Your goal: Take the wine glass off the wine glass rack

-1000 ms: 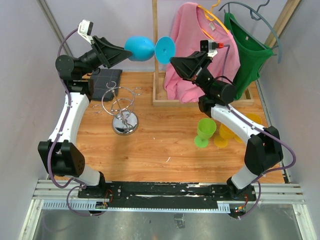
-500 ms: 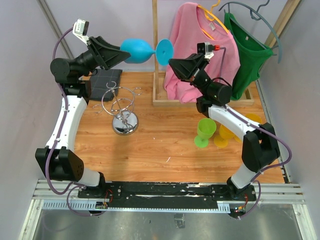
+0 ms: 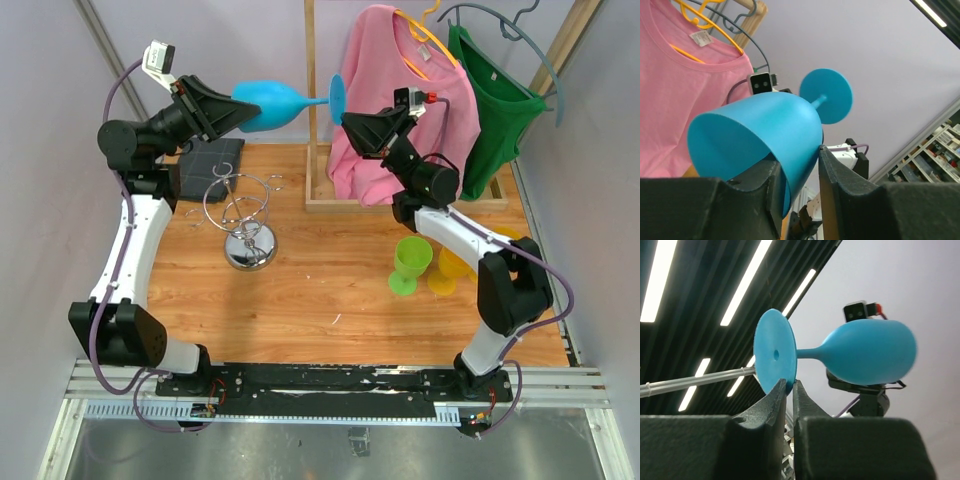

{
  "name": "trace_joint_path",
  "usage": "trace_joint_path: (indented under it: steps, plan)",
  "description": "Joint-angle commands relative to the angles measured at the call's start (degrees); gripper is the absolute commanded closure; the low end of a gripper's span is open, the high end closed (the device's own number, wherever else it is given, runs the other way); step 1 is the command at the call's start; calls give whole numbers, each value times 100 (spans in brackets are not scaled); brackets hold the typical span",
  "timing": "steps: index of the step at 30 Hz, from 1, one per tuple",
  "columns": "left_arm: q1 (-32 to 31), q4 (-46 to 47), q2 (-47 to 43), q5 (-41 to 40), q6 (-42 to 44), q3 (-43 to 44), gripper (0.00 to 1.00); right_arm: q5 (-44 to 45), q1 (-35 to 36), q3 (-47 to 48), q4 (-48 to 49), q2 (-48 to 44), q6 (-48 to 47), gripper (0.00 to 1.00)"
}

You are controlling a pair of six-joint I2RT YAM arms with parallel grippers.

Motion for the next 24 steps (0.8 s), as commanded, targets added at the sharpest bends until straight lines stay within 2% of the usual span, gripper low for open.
trace_joint_path:
  steps: [1, 5, 7, 11, 14, 18, 21, 24]
  plan:
    - [-33, 120, -241, 31, 2, 30, 73, -148, -31, 78, 177, 244, 192, 87]
    - [6, 110, -319, 21, -24, 2, 87, -183, -49, 84, 179, 392, 290, 69]
    - [37, 112, -358, 15, -40, -20, 97, -184, -58, 51, 176, 433, 287, 57]
    - [105, 106, -417, 21, -48, -36, 100, -196, -99, -154, 171, 369, 146, 32]
    - [117, 38, -437, 59, 65, -5, 100, -291, -179, -522, 160, 126, -69, 25]
    - [123, -143, -448, 98, 291, 109, 100, -410, -358, -1307, 80, -477, -331, 22]
    - [117, -242, -389, 147, 475, 294, 100, -509, -571, -1975, -338, -1154, -656, 20]
    - [-21, -561, -243, 299, 819, 612, 100, -872, -792, -2140, -1328, -2043, -1179, 17]
